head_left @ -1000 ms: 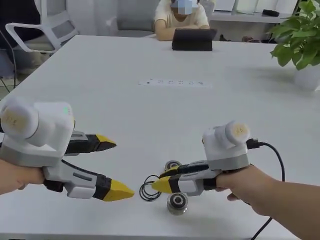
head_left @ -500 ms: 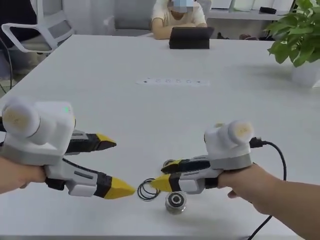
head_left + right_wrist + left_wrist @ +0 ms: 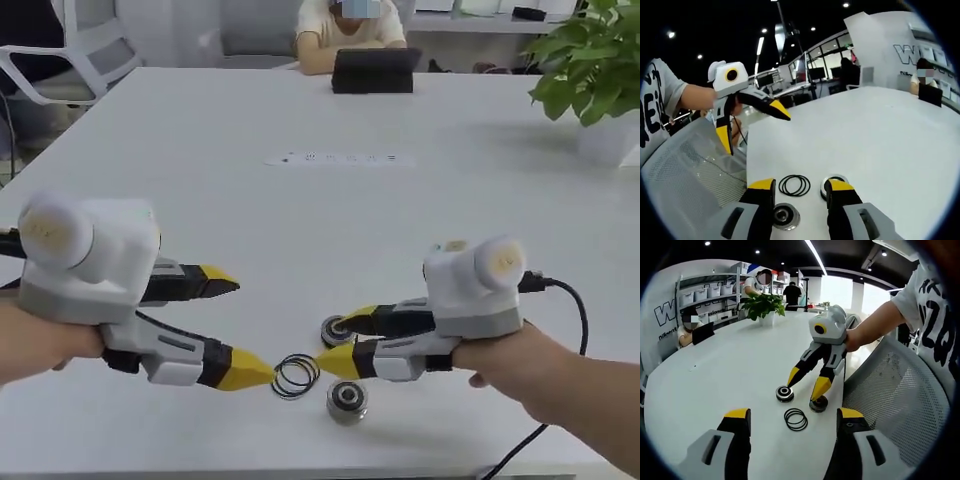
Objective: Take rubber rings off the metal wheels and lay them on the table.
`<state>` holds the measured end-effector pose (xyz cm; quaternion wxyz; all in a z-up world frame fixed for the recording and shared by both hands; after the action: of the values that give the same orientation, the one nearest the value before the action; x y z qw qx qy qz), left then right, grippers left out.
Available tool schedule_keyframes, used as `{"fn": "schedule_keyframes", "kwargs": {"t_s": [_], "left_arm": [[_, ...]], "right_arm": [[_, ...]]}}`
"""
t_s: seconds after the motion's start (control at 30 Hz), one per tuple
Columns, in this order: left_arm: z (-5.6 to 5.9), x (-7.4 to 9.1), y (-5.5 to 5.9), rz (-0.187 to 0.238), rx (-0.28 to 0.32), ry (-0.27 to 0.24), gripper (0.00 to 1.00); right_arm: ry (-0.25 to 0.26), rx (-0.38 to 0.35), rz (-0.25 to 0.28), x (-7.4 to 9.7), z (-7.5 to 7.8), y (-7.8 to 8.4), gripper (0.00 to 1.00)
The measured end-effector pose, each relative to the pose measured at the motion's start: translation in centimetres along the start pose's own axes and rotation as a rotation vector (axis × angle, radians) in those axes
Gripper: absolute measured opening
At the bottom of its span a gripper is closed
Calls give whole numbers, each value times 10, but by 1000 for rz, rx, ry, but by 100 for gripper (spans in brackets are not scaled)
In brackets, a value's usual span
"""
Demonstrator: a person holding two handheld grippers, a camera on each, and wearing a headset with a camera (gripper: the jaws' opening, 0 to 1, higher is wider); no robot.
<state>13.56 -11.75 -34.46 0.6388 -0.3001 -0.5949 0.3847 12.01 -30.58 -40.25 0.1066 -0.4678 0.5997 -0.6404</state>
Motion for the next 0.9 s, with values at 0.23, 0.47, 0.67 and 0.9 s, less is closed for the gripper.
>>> {"fn": "schedule_keyframes", "kwargs": {"t_s": [0.23,0.47,0.67,0.9], "left_arm": [[-4,-8,-5,3,0,5,66],[-6,-17,-9,8,1,5,62],[-12,-25,-11,8,12,7,59],[-19,-34,-10,-2,16,6,56]], "right_arm": [[31,18,20,7,8,-1,40],[58,43,26,12,15,1,37],[78,58,23,15,21,6,34],[96,56,15,16,30,12,32]]}}
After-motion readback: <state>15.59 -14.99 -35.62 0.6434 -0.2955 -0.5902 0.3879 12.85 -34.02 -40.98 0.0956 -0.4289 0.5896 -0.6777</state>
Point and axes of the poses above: the centre of the closed fingertips' face, and the gripper's own axes: x roughly backward along the fingers, z roughly to its right, y roughly out of its underside, the point moved 8 cm from there along x, roughly backward along the fingers, and after that the axes turned 10 degrees about y, right-handed, at the moved point
